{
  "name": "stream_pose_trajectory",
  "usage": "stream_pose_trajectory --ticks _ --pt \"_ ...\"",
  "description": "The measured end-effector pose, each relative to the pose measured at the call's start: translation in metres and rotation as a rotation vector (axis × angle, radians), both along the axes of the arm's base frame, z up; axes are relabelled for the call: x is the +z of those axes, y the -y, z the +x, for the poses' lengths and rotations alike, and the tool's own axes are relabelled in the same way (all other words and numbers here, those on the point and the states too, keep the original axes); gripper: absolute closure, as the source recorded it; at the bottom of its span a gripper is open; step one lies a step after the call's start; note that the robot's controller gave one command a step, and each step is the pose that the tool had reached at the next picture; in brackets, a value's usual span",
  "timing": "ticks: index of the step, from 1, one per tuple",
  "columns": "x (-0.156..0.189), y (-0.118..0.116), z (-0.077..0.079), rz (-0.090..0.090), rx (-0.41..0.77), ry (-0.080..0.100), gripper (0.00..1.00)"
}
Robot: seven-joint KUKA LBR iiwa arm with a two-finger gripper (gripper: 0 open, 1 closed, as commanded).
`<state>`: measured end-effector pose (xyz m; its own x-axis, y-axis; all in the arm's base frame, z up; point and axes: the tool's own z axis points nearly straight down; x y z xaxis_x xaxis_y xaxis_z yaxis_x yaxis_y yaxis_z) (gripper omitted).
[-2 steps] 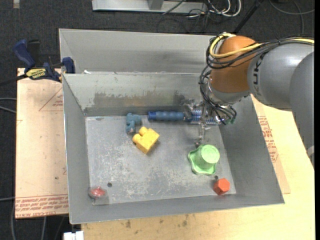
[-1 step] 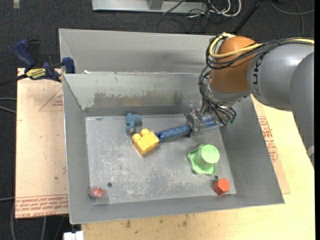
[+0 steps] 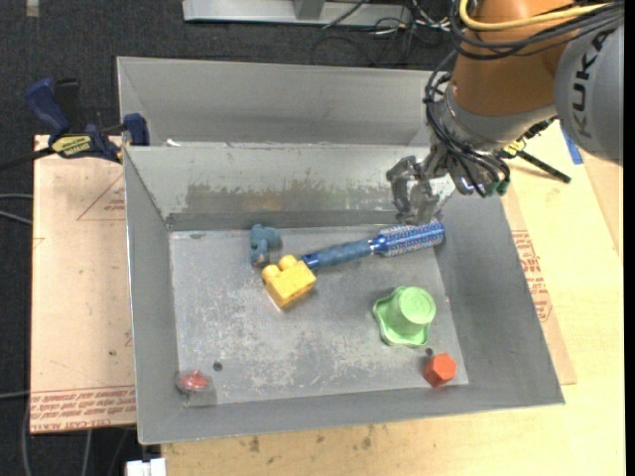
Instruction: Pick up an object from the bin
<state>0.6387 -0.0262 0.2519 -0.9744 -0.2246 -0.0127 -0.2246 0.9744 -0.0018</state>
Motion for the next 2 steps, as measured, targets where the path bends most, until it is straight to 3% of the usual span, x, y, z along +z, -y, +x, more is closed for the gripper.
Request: stream_pose_trajectory --ticks 1,2 --pt "-0.006 0.000 -0.001 0.000 -0.001 -0.008 0.00" --pt "-0.145 0.015 -0.017 0.001 0.043 -0.017 0.00"
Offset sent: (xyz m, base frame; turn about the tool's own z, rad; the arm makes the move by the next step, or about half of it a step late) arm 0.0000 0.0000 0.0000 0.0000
